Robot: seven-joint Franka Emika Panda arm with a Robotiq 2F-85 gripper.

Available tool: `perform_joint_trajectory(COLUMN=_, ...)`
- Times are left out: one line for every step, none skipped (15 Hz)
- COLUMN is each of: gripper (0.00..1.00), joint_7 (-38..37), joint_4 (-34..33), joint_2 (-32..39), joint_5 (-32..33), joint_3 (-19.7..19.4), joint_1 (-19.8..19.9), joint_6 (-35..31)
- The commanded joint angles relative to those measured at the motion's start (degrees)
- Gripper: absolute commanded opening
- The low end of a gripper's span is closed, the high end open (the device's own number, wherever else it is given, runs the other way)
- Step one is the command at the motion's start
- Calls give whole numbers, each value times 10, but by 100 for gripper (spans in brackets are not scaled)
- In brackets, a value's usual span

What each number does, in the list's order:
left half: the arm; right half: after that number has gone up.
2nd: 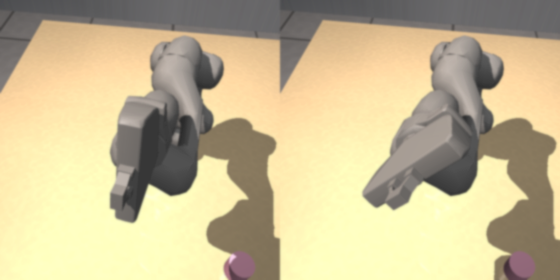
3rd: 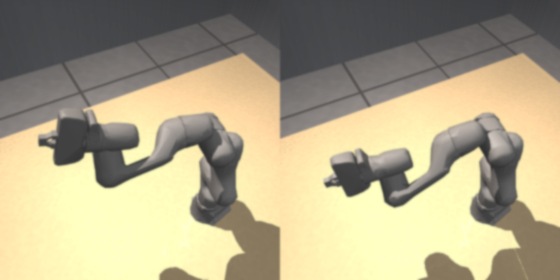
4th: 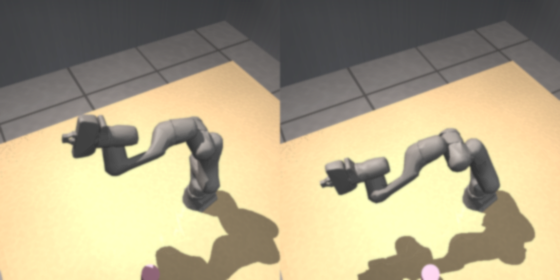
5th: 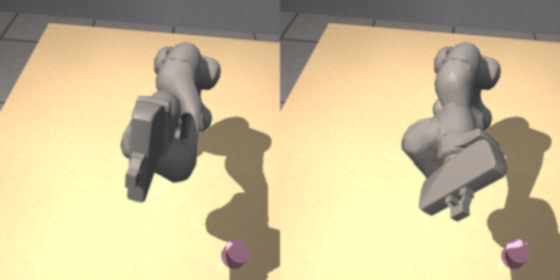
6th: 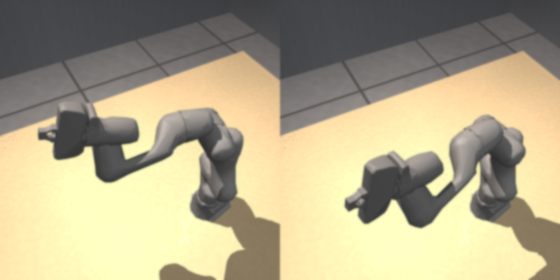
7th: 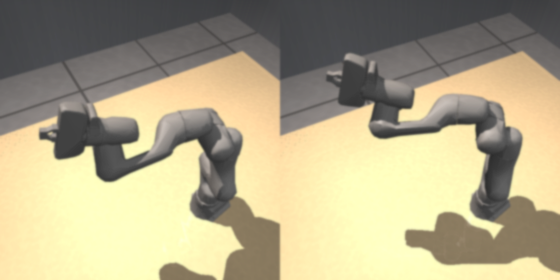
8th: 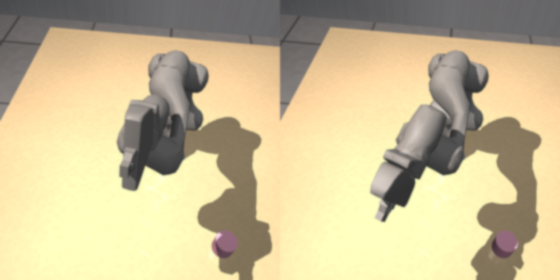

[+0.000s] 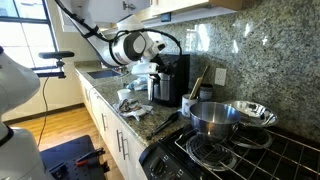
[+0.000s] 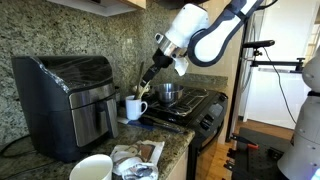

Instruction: Open and close the air fryer

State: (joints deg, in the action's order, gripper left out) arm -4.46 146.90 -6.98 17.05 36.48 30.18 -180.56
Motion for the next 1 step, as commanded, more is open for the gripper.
perform_joint_trajectory(gripper=100, joint_7=0, joint_4=0, joint_2=0, joint_5=0, joint_3=0, joint_1=0, joint_6=0)
